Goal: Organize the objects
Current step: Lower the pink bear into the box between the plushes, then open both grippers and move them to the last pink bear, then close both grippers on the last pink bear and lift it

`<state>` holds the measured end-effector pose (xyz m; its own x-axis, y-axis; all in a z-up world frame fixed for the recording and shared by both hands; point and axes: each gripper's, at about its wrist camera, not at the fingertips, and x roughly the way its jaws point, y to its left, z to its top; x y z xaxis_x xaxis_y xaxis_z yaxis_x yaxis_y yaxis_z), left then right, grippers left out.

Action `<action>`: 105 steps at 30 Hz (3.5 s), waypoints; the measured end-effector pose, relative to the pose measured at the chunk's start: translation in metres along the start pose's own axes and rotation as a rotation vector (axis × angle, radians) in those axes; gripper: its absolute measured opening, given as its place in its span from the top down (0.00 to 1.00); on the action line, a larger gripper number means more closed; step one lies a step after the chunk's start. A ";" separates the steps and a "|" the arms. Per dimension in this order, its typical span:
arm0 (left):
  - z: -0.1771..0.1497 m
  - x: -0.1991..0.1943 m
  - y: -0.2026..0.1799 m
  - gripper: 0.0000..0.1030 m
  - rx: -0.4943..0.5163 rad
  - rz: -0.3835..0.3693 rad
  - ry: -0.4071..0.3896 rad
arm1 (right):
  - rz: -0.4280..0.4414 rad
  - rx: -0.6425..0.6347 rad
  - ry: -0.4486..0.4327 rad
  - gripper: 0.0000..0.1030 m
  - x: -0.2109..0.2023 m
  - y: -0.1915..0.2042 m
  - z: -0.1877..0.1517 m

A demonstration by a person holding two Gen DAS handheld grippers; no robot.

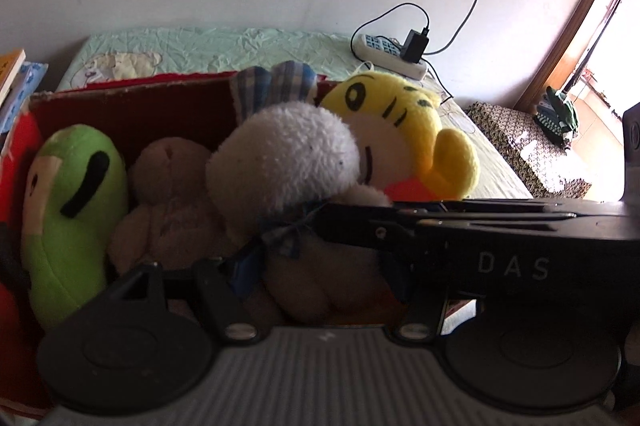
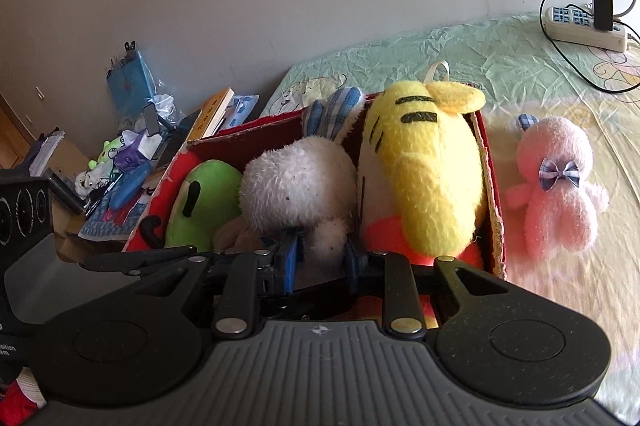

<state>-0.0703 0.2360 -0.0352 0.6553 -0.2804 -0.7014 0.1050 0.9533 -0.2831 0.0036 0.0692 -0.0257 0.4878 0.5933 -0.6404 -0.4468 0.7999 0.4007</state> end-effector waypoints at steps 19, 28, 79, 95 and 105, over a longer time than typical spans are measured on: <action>0.008 0.001 -0.001 0.18 0.029 0.112 0.113 | 0.059 0.152 -0.025 0.70 -0.019 -0.008 -0.003; 0.005 -0.001 -0.007 0.14 0.047 0.170 0.114 | 0.077 0.165 -0.056 0.70 -0.034 -0.014 -0.007; 0.008 -0.003 -0.216 0.12 0.056 0.357 -0.058 | 0.209 0.167 -0.041 0.70 -0.142 -0.209 -0.016; -0.005 0.076 -0.246 0.10 0.099 0.325 0.094 | 0.119 0.234 0.007 0.70 -0.136 -0.248 -0.031; -0.015 0.113 -0.231 0.08 0.136 0.341 0.128 | 0.105 0.196 0.053 0.64 -0.108 -0.247 -0.018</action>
<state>-0.0316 -0.0181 -0.0589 0.5721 0.0514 -0.8186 0.0013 0.9980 0.0636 0.0481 -0.1942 -0.0678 0.4037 0.6729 -0.6198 -0.3367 0.7392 0.5833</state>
